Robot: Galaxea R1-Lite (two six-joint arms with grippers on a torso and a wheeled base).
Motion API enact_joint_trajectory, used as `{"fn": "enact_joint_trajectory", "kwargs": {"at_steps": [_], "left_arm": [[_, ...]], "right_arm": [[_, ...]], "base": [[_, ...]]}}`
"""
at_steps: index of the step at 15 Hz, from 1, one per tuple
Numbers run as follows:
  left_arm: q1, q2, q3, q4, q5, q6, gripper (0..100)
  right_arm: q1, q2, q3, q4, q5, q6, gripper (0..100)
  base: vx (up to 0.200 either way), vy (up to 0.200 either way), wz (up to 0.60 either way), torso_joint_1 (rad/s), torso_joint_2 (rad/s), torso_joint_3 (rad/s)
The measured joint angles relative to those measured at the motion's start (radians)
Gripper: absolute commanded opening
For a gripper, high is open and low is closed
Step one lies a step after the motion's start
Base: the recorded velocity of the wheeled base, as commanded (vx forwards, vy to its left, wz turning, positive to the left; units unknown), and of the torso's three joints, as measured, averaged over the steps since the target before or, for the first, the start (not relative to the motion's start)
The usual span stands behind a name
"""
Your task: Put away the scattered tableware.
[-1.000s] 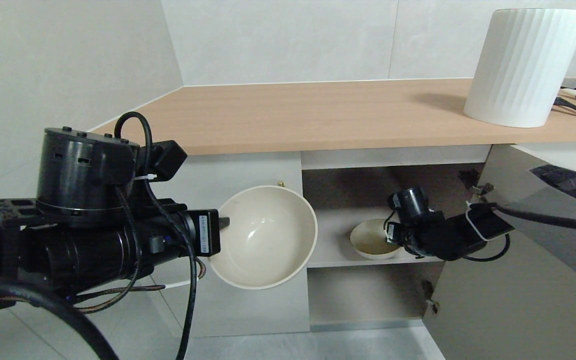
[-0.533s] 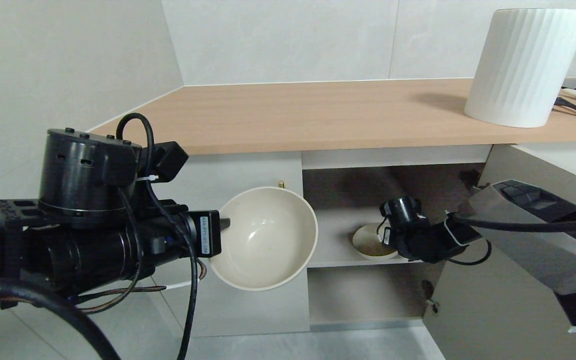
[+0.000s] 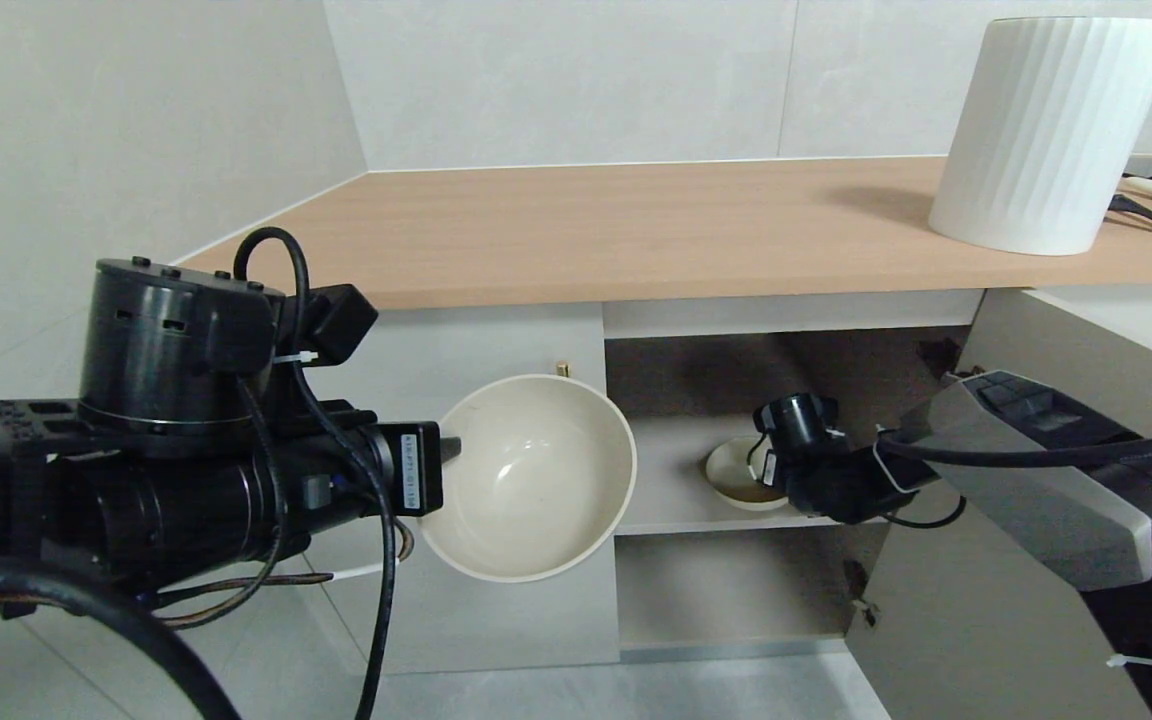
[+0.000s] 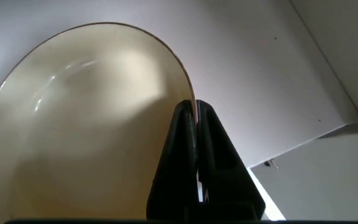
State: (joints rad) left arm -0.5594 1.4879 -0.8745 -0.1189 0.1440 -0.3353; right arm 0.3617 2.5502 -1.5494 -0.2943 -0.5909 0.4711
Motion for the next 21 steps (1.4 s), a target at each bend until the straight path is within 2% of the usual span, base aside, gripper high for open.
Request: {"fn": "enact_joint_trajectory", "kwargs": {"at_steps": [2,3,9,12,14,16,21], "left_arm": [[-0.001,0.001,0.0,0.0,0.0,0.0,0],[-0.001,0.003,0.0,0.0,0.0,0.0,0],[-0.001,0.011,0.0,0.0,0.0,0.0,0],[-0.004,0.032,-0.002,-0.001,0.0,0.004,0],[-0.02,0.056,-0.001,0.0,0.0,0.025,0],[-0.04,0.089,0.001,0.001,0.001,0.077,0],[-0.104,0.193,0.013,0.012,0.01,0.154,0]], "right_arm": [[0.0,0.006,-0.006,0.0,-0.001,0.0,0],[0.0,0.008,-0.008,0.0,-0.002,0.0,100],[0.002,-0.029,0.01,0.004,-0.001,0.031,100],[0.025,-0.163,0.144,0.007,0.076,0.038,100],[0.056,-0.317,0.29,0.01,0.217,0.017,100],[0.1,-0.5,0.423,0.018,0.336,-0.037,100],[0.271,-0.867,0.601,0.168,0.516,-0.146,100]], "base": [[0.0,0.0,0.0,0.0,0.0,0.0],[0.0,0.0,0.0,0.0,0.0,0.0],[0.0,0.0,0.0,0.0,0.0,0.0],[0.0,0.0,0.0,0.0,0.0,0.0],[0.0,0.0,0.0,0.0,0.0,0.0],[0.0,0.0,0.0,0.0,0.0,0.0],[0.0,0.0,0.0,0.0,0.0,0.0]]}}
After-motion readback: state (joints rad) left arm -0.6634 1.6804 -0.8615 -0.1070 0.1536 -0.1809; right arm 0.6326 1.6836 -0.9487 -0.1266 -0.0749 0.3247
